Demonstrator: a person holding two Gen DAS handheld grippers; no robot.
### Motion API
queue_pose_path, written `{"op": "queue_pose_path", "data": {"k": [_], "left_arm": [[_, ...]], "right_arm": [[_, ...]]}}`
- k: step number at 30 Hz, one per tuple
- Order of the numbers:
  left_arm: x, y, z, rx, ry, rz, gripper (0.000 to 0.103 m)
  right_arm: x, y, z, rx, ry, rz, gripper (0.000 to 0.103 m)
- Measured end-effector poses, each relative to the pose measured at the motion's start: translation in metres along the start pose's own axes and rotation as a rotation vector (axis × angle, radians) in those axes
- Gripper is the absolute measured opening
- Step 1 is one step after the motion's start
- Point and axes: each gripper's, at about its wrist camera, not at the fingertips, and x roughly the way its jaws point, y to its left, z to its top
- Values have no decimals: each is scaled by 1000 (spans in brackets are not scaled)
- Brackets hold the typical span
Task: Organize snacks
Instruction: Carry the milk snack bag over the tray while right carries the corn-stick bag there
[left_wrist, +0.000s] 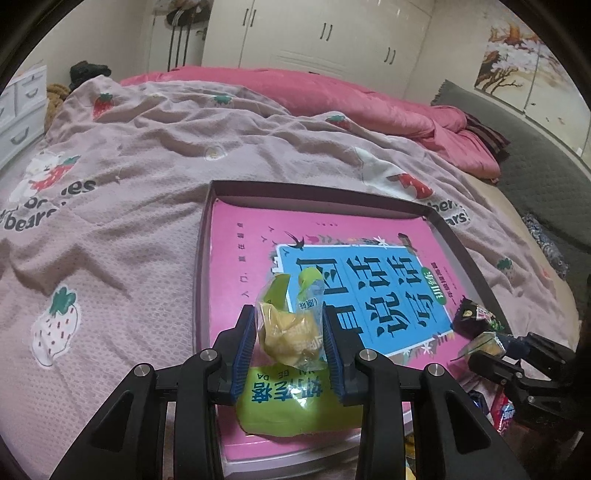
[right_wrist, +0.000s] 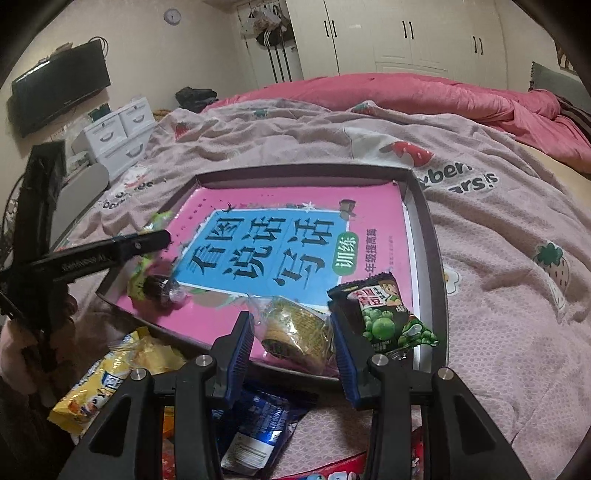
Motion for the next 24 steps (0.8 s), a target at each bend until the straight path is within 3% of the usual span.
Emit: {"op": "queue_pose_path", "data": {"k": [14,24], "left_arm": [[7,3,-2,54,-6,71,37],[9,-1,-5,77,1,49,39]], "right_arm": [[-3,-4,-2,-18,3,-47,43],[-5,-7,-1,-1,-2,-37,43]]}}
